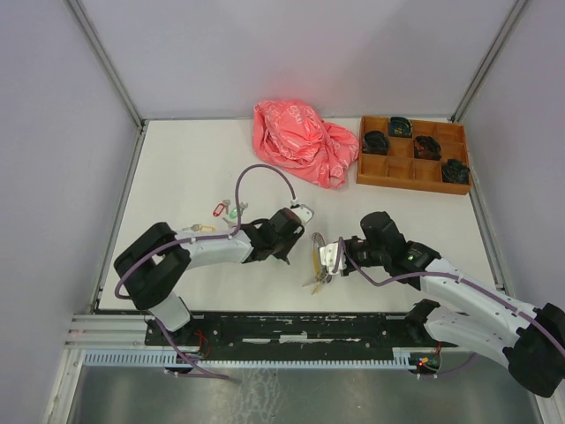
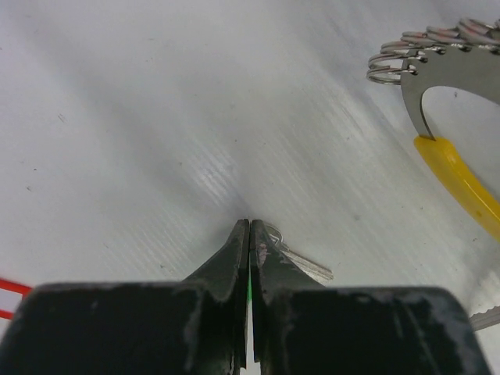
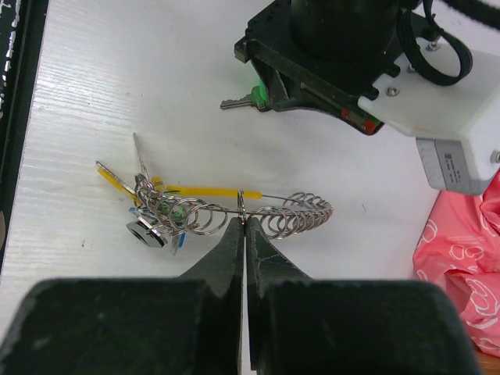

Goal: Put the keys on the keyring

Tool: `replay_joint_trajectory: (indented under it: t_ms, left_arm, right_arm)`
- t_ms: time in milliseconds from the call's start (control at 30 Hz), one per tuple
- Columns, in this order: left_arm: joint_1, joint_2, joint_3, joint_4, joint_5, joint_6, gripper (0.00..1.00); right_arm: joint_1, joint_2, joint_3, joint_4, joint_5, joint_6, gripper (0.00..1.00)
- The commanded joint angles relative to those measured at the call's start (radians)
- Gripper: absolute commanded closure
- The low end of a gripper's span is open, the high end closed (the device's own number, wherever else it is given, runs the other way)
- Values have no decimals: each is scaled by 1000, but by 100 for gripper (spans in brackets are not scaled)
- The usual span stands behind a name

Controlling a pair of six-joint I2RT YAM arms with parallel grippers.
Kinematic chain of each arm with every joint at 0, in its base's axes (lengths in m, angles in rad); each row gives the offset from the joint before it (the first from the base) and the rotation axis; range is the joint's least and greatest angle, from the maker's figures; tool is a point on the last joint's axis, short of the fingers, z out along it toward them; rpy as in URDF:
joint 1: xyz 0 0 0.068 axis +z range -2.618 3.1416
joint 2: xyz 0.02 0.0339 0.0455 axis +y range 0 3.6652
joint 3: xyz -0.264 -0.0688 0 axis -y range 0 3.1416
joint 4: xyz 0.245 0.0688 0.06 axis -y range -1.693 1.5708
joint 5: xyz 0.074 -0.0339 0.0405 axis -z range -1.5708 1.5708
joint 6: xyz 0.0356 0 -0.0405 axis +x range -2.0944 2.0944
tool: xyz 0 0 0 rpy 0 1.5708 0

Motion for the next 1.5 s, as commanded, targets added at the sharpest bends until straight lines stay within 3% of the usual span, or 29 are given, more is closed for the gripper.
replay_joint_trajectory:
  t_ms: [0,267,433,833,1033,1467]
  left_arm:
    - [25,-103,-76,153,46,42,97]
    - [35,-286,-257,399,89,135,97]
    - [37,-390,-416,670,148,203,97]
    - [38,-434,-603,1061,310,410,97]
    - [37,-448,-640,1136,468,467,97]
    - [37,-499,-603,1057,712,558,97]
  right_arm:
    - [-1,-30,26,24,-15,9,99]
    - [-1,-23,30,35,4,34,99]
    - [-1,-16,29,49,15,39,99]
    - [-4,0,20,117,38,74,99]
    - [-5,11,28,126,19,78,99]
    - [-5,-10,42,132,-39,55,99]
